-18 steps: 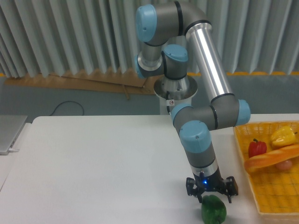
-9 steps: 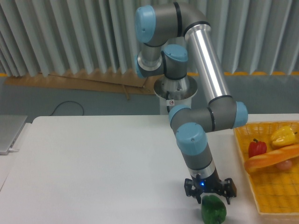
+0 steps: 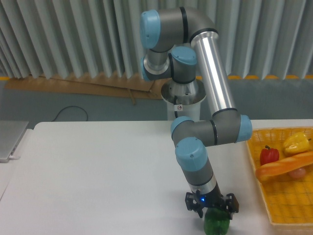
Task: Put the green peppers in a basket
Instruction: 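Close the gripper around the green pepper's stem end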
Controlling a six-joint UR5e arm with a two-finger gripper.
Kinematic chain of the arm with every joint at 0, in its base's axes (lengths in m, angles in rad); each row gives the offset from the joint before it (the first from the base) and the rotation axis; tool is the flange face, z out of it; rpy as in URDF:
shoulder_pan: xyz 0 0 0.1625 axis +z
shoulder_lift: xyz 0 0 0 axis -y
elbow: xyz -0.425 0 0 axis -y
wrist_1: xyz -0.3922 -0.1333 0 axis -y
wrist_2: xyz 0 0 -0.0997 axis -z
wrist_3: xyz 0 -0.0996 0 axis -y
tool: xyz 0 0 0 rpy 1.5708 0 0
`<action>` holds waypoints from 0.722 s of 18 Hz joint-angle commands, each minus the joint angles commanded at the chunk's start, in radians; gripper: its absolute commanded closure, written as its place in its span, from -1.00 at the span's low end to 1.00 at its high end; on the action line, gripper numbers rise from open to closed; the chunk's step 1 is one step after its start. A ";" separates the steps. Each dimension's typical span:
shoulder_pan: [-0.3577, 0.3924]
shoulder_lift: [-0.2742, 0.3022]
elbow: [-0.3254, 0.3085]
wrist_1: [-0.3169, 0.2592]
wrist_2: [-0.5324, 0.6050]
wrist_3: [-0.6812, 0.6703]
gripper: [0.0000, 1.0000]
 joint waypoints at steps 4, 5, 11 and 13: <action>0.002 0.005 -0.003 0.000 0.000 0.003 -0.99; 0.002 0.005 -0.005 0.000 0.000 -0.006 -0.50; 0.002 0.002 -0.009 0.000 -0.002 0.000 -0.18; 0.002 0.000 -0.011 -0.002 -0.002 0.002 -0.17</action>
